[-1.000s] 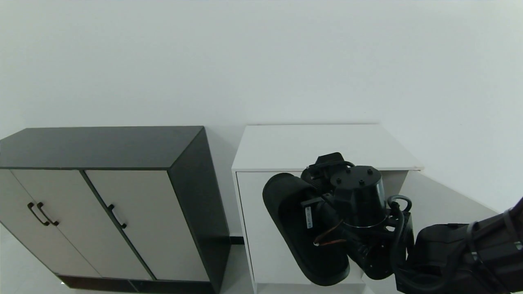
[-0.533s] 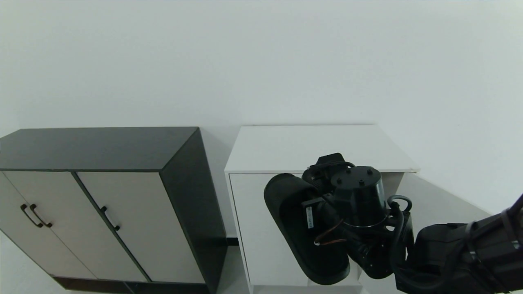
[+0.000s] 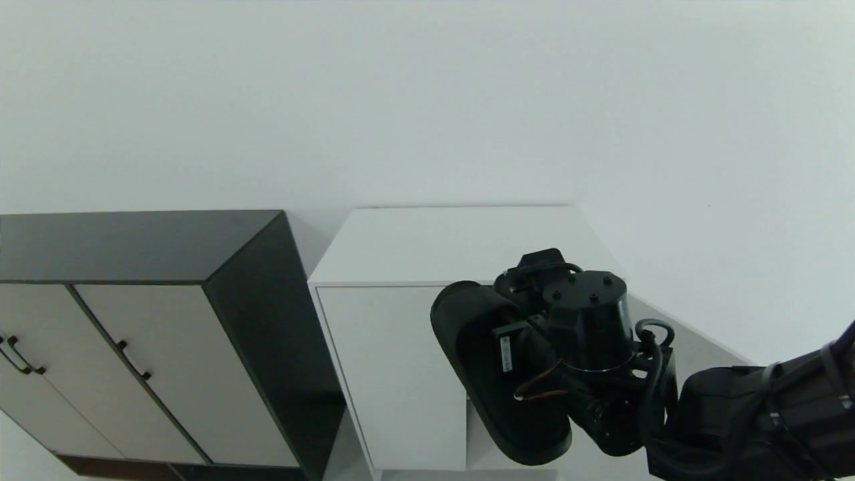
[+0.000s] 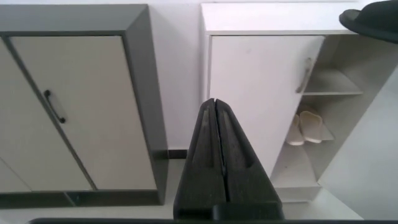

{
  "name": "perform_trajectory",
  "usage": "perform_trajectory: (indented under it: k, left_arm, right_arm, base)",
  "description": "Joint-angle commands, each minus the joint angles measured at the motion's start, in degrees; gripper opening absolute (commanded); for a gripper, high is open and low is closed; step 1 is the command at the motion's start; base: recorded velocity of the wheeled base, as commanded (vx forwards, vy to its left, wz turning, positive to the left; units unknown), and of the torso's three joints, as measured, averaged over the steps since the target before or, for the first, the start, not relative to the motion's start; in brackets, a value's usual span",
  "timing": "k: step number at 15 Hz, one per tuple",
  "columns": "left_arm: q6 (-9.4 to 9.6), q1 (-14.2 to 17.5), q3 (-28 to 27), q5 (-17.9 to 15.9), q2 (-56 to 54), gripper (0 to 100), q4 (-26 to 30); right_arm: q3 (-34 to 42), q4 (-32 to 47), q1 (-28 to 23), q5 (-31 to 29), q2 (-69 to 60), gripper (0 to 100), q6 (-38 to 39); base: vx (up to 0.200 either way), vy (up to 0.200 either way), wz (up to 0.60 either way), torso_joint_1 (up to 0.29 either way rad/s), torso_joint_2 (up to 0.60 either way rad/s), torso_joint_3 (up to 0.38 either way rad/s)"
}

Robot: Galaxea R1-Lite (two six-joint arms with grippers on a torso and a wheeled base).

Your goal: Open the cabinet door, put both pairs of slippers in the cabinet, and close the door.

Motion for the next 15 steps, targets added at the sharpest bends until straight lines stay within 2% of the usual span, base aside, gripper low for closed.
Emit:
perform_trajectory:
  k: [1,4,15]
  left_arm:
    - [0.00,0.01,0.00,0.02,-0.01,0,0.00]
    - [0.00,0.01,0.00,0.02,-0.01,0,0.00]
    - [0.00,0.01,0.00,0.02,-0.01,0,0.00]
  right_arm:
    - [0.01,-0.11,0.02,0.02,0.08,0,-0.01]
    - [0.71,-0.73,0.02,0.37,0.08,0,-0.01]
    - [1.68,-3.45,0.02,0.90,0.26,0,-0.27]
  base:
    - [0.000,-0.200,0.00,0.002,0.00,0.002]
    - [0.000,-0.200,0.00,0.002,0.01,0.005]
    - [0.000,0.000,0.00,0.000,0.00,0.000]
